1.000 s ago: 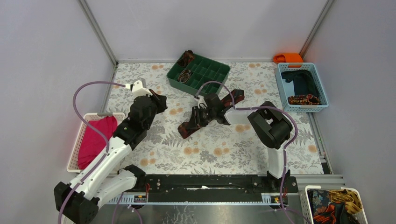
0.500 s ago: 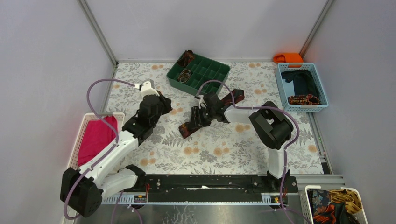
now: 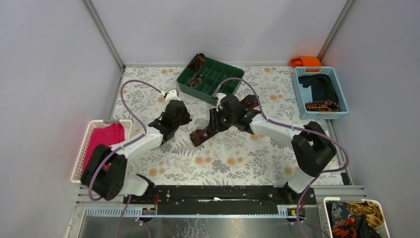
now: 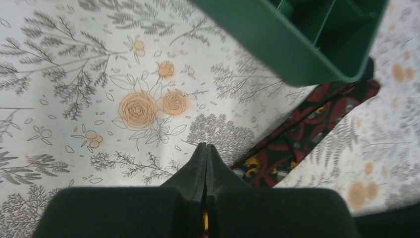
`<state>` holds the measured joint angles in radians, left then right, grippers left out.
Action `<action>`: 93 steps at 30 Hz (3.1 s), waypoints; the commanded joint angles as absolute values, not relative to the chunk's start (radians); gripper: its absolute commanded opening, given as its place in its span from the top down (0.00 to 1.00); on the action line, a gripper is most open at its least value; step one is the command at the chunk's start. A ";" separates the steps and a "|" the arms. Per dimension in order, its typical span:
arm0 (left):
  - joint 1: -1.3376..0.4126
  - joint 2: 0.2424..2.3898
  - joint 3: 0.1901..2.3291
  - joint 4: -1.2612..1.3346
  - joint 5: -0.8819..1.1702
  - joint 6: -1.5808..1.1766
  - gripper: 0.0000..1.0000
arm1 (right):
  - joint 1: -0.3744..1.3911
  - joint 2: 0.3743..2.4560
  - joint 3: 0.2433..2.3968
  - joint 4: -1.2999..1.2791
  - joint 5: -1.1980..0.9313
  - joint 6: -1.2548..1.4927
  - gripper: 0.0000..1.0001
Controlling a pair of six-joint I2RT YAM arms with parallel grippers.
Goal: Roll the ties
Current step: Roll the tie at the center of the board.
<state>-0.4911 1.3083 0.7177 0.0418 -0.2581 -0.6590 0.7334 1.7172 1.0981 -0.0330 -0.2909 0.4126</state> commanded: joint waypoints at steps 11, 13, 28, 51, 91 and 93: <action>-0.416 1.545 0.679 0.293 -0.068 -0.638 1.00 | 0.982 1.672 0.980 -0.135 0.120 0.365 1.00; -0.416 1.570 0.670 0.320 -0.037 -0.640 1.00 | 0.985 1.712 0.980 -0.116 0.113 0.378 1.00; -0.418 1.640 0.549 0.348 0.012 -0.703 1.00 | 0.986 1.911 1.105 -0.078 0.113 0.387 1.00; -0.407 1.558 0.711 0.013 -0.333 -0.717 1.00 | 1.001 1.802 1.149 -0.225 0.272 0.310 0.94; -0.414 0.650 0.716 -0.347 -0.567 -0.726 1.00 | 1.212 2.219 1.662 -0.408 0.711 -0.052 0.27; -0.414 0.652 0.716 -0.346 -0.562 -0.726 1.00 | 1.194 2.223 1.660 -0.415 0.693 -0.035 0.27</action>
